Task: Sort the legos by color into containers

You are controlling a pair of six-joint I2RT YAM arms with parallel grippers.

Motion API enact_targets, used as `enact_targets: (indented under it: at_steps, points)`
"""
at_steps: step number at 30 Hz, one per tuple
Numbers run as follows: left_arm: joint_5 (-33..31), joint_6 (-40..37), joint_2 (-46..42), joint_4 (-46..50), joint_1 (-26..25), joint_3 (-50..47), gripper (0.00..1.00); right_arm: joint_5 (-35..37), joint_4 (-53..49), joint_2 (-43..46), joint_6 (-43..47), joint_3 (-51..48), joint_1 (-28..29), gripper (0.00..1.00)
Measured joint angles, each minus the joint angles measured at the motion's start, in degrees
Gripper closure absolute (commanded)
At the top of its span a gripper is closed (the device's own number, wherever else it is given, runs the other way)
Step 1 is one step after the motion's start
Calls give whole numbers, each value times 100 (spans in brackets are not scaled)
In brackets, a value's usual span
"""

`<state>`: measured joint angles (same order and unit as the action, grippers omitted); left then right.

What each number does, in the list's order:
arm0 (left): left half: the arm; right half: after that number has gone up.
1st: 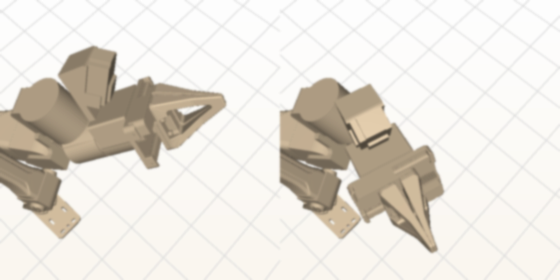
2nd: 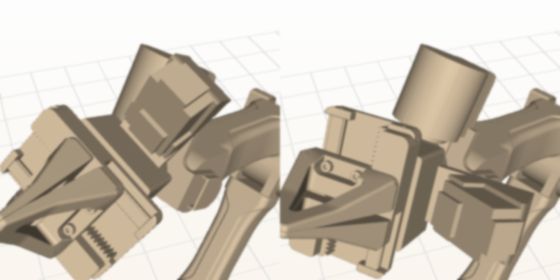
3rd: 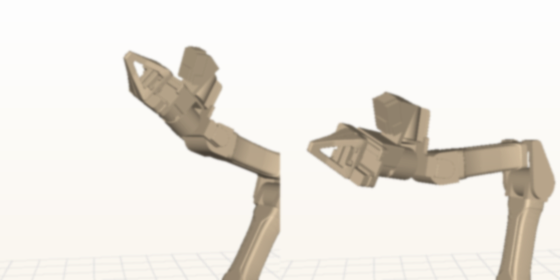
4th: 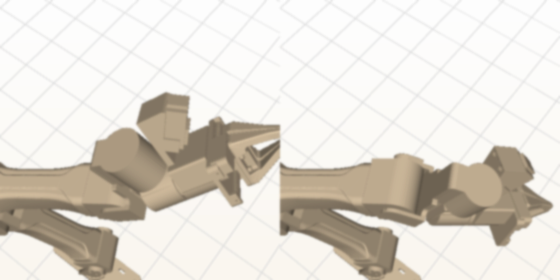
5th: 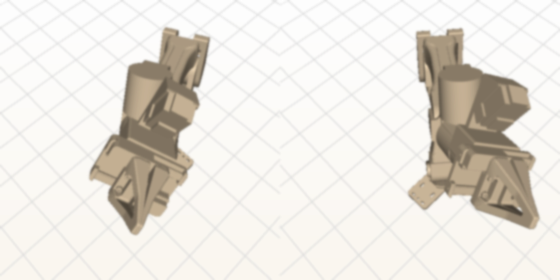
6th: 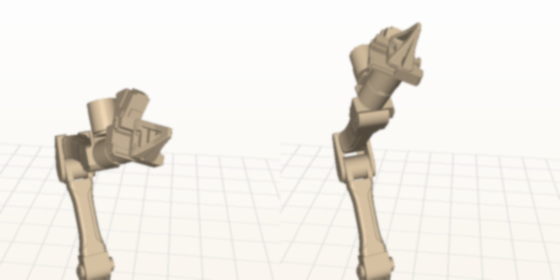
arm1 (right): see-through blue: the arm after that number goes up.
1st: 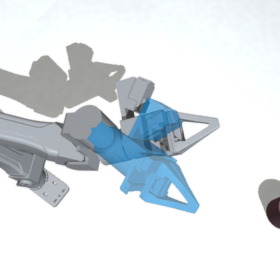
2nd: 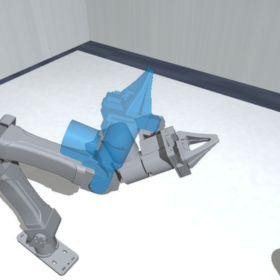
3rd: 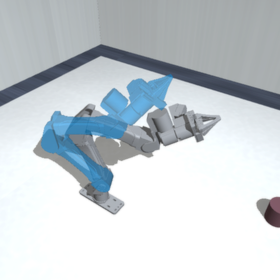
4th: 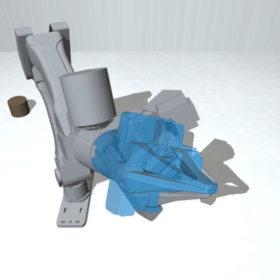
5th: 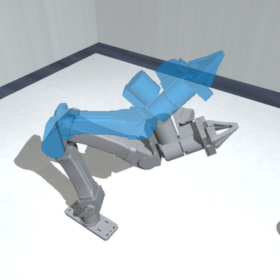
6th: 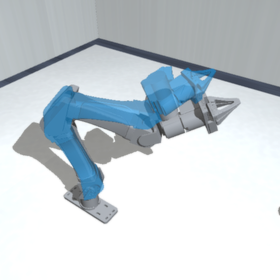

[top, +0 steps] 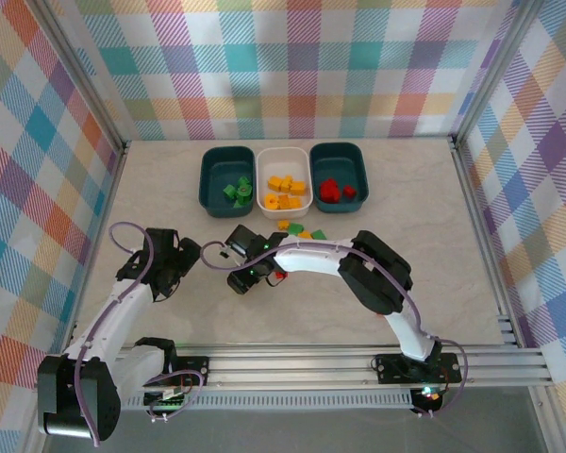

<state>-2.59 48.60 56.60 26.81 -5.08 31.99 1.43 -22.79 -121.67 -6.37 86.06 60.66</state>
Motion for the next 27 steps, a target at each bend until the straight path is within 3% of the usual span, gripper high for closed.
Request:
enact_targets:
  at_steps: [2,5,7,12,17,21,27]
  points:
    - [22,-4,-4,2,0,0,0,114,0,-11,0,2,39,46]
    - [24,-20,-17,2,0,0,0,481,-42,-33,-57,15,74,68]
    - [37,-22,-22,2,0,-4,0,815,-87,-46,-144,63,111,73]
    - [175,-61,-20,-31,0,-111,0,1375,-87,20,-293,13,129,76]
    - [586,-70,208,-367,-24,-354,0,1449,-149,415,-391,7,-210,76]
    - [914,-92,758,-739,-409,-457,0,1453,-219,498,-535,601,-968,76]
    - [120,-378,1460,-551,-1399,-39,1,1644,-603,-487,-826,2601,-2238,75]
